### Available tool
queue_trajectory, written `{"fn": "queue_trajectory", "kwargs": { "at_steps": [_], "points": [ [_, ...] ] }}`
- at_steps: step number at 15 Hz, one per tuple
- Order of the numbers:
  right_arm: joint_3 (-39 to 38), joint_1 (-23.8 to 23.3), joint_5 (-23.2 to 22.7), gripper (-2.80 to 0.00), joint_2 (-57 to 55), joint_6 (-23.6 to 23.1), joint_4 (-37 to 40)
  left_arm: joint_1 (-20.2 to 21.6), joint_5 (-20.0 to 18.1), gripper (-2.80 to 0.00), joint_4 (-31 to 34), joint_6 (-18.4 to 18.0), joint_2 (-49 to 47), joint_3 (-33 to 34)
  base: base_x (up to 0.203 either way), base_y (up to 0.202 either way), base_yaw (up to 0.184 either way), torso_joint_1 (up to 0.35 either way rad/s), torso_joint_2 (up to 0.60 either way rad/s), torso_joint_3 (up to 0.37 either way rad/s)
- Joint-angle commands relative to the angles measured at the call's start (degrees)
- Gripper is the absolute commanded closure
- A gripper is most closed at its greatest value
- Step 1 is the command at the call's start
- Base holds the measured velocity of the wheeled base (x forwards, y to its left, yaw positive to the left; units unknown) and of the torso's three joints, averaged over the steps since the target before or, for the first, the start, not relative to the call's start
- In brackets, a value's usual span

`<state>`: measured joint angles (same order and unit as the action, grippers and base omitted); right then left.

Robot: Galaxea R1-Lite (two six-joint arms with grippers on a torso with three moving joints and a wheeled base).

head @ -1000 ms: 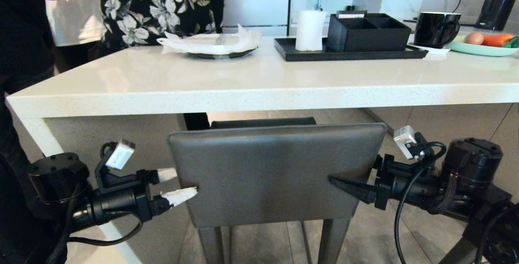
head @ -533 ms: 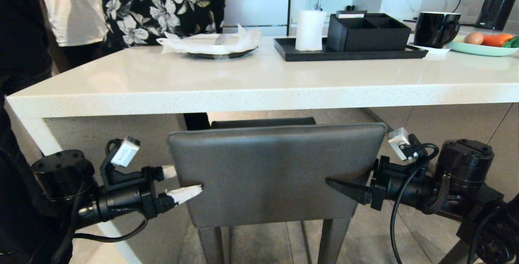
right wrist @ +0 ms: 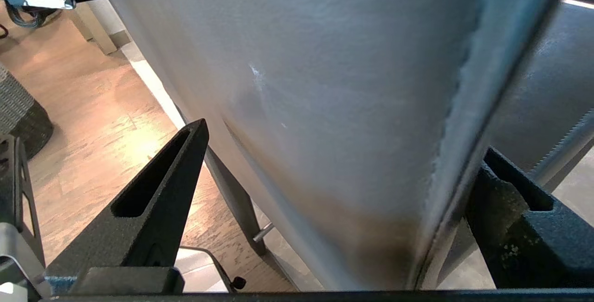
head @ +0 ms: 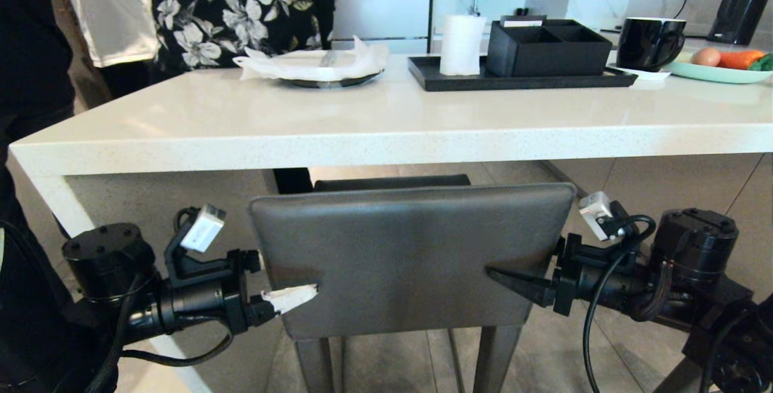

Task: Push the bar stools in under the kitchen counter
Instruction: Pull the gray chair out from under the dining table

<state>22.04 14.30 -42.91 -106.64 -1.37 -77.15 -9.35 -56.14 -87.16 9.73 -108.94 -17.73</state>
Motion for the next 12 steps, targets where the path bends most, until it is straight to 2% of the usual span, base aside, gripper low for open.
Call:
{"fn": "queue_trajectory", "kwargs": {
  "at_steps": [1,4,12],
  "points": [
    [-0.2,0.0,-0.2,-2.8,0.5,0.0,-0.5,-0.7,-0.1,-2.8,-0.5,0.1,0.7,0.0,0.0,0.0,0.0,0.0,0.0,0.0],
    [-0.3,0.0,-0.2,-2.8,0.6,0.0,-0.5,-2.1,1.5,-2.8,-0.5,0.0,0.8,0.0,-0.034,0.0,0.001,0.001,0.0,-0.001],
    [-1.0,0.5,-0.1,-2.8,0.9,0.0,-1.2,-2.9,1.7,-2.8,-0.5,0.1,2.3,0.8,-0.194,0.0,-0.002,0.003,0.0,0.002]
  ]
}}
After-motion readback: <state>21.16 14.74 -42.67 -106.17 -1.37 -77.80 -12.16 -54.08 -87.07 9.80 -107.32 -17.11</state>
